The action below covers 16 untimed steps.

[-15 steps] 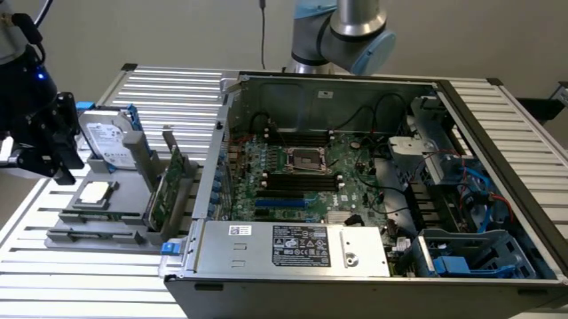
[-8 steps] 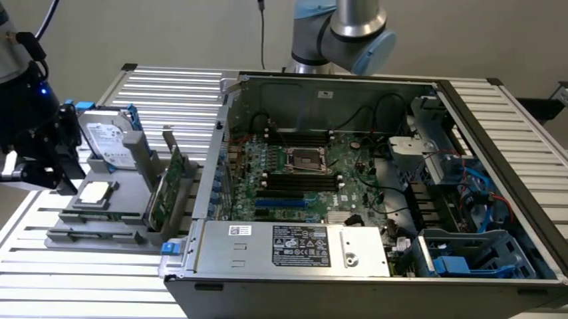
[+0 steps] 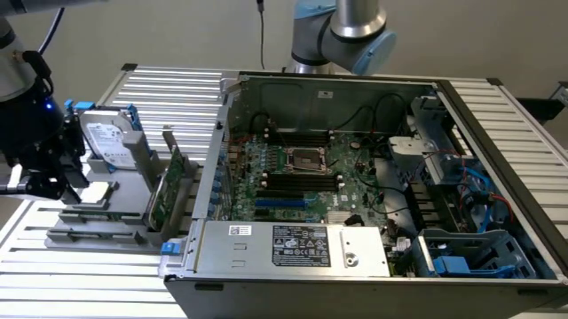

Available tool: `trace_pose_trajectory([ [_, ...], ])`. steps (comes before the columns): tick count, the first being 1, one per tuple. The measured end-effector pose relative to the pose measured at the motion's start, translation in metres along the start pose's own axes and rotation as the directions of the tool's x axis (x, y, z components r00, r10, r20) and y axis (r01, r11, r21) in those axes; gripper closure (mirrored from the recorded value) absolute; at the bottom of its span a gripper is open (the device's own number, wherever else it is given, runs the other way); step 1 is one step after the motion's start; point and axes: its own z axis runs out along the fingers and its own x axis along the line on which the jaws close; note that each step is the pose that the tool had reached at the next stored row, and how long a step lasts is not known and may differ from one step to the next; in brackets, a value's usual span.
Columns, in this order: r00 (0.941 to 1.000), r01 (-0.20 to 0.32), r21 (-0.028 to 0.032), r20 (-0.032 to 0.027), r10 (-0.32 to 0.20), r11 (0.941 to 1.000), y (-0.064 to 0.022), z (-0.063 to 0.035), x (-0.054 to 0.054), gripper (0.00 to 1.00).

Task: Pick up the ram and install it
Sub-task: 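Pick up the ram and move it above insertion slot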

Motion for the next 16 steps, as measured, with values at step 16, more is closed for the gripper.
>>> trace_pose_trajectory([
  [16,0.9992,-0.040,-0.0004,0.0015,0.040,0.9992,-0.0008,0.0291,0.004,0.64],
])
